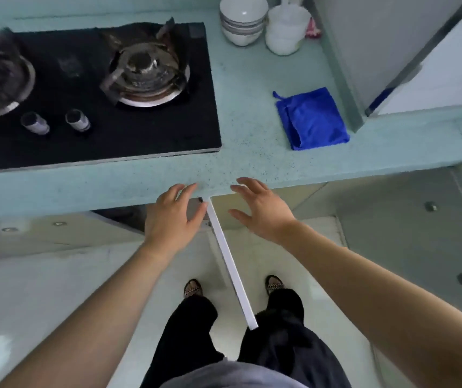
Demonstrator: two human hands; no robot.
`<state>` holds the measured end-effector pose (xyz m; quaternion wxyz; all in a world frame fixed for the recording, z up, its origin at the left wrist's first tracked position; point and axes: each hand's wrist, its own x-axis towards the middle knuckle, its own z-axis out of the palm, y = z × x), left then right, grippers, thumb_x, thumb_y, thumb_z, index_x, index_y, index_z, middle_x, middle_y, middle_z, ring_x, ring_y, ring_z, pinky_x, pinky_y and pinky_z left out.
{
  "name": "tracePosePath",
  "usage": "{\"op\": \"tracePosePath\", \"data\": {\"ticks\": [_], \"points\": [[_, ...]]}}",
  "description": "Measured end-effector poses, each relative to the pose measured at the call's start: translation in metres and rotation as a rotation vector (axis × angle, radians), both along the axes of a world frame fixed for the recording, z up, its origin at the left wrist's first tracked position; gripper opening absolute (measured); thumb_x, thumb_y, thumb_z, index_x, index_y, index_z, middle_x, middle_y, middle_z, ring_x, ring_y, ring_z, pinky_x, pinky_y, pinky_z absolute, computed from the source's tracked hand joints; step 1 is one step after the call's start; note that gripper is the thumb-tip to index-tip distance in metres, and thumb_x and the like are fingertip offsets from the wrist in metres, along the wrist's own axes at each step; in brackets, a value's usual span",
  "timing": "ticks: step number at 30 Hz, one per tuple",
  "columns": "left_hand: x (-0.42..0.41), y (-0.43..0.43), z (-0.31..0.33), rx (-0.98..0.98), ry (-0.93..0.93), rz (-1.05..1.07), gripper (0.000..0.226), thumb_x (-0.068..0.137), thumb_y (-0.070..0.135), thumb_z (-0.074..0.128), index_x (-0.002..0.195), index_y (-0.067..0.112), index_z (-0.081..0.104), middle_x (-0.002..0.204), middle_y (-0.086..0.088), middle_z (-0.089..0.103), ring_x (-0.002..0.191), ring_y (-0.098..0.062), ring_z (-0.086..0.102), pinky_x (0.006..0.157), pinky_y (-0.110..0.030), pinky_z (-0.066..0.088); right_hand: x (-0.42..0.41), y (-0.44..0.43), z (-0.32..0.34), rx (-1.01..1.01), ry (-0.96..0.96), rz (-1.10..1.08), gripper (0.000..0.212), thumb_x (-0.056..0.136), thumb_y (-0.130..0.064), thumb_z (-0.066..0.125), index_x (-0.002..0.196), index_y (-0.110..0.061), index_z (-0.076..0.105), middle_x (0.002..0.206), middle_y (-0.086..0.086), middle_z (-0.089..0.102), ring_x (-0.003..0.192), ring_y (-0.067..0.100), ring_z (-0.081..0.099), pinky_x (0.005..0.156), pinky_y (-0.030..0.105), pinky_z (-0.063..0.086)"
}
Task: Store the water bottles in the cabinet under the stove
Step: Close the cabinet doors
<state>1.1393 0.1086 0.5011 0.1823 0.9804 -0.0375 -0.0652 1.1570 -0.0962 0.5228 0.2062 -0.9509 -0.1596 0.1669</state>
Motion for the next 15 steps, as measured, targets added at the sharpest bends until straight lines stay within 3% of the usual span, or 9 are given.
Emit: {"op": "tracePosePath", "data": {"ticks": [4,7,15], "points": [[-0.018,-0.029,-0.011,-0.004,0.028,0.240,0.068,0.083,0.061,0.024,0.135,0.021,0.043,0.134,-0.004,0.048,0.120,-0.026,0.046,0.086,-0.039,0.048,0.034,-0.009,-0.020,-0.023,0.029,0.240,0.065,0.092,-0.040,0.046,0.146,-0.018,0.018,0.154,0.000,0.019,0.143,0.019,0.013,0.116,0.038,0.021],[-0.035,-0.060,-0.030,-0.069,0.088,0.436,0.070,0.081,0.062,0.024,0.135,0.022,0.042,0.140,-0.002,0.043,0.123,-0.026,0.044,0.090,-0.042,0.047,0.050,-0.014,-0.036,-0.088,-0.002,0.444,0.072,0.093,-0.042,0.043,0.148,-0.018,0.003,0.157,-0.003,0.002,0.145,0.017,-0.003,0.118,0.036,0.004],[-0.053,-0.107,-0.081,-0.225,0.221,0.707,0.050,0.091,0.034,0.051,0.138,0.025,0.037,0.135,-0.003,0.046,0.110,-0.026,0.055,0.083,-0.038,0.050,0.076,-0.026,-0.075,-0.057,-0.132,0.507,0.056,0.096,-0.032,0.039,0.145,-0.013,0.021,0.156,0.002,0.015,0.144,0.022,0.007,0.115,0.031,-0.002]]}}
